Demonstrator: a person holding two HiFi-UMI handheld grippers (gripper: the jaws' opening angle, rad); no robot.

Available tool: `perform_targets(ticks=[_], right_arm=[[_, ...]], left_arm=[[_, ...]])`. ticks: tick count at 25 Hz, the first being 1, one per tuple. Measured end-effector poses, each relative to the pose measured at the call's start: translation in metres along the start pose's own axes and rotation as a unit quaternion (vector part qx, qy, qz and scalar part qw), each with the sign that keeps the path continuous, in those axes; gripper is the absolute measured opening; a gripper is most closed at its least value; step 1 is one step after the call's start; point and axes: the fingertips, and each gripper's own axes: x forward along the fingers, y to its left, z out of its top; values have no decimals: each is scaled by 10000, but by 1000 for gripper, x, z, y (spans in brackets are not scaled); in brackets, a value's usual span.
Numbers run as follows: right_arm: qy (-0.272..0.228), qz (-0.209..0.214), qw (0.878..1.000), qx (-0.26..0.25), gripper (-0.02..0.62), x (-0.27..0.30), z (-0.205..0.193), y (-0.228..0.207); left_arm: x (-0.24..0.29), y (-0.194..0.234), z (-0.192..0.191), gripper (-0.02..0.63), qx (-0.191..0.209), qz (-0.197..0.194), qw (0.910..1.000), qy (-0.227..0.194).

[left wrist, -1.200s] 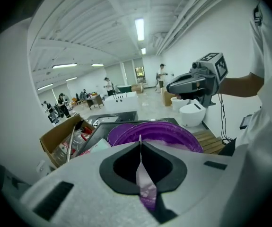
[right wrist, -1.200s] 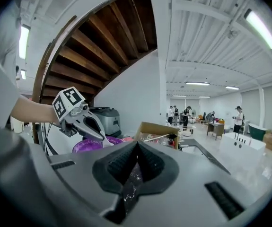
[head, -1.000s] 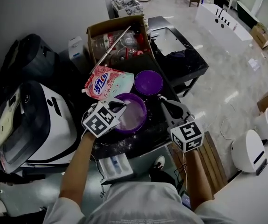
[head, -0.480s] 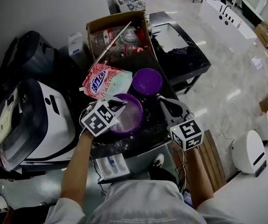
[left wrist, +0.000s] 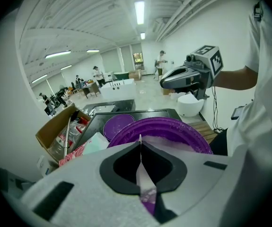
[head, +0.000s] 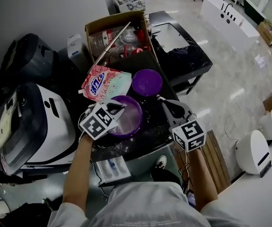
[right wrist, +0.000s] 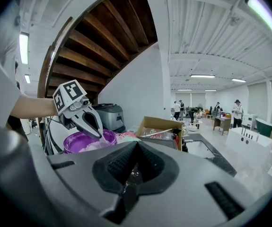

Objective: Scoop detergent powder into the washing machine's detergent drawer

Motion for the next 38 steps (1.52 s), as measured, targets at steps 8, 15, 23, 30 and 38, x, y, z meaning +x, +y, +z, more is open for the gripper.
perform_targets(ticks=[8, 15, 23, 30, 38], right_arm=[[-6, -47, 10000, 28, 5, -7, -2, -1], [3, -43, 10000, 50, 5, -10, -5, 1], [-11, -125, 9999, 60, 5, -20, -7, -2], [11, -96, 9999, 57, 5, -20, -8, 3], [-10, -139, 9999, 55, 5, -24, -4, 2]], left_arm=[[1, -8, -2, 14, 14, -26, 9999, 131], [7, -27, 8, 14, -251, -429, 9986, -192], [11, -42, 4, 14, -150, -715, 9973, 36], [10, -52, 1, 14, -70, -1035, 9944, 208], [4, -67, 6, 14, -79, -1636, 9862, 263]])
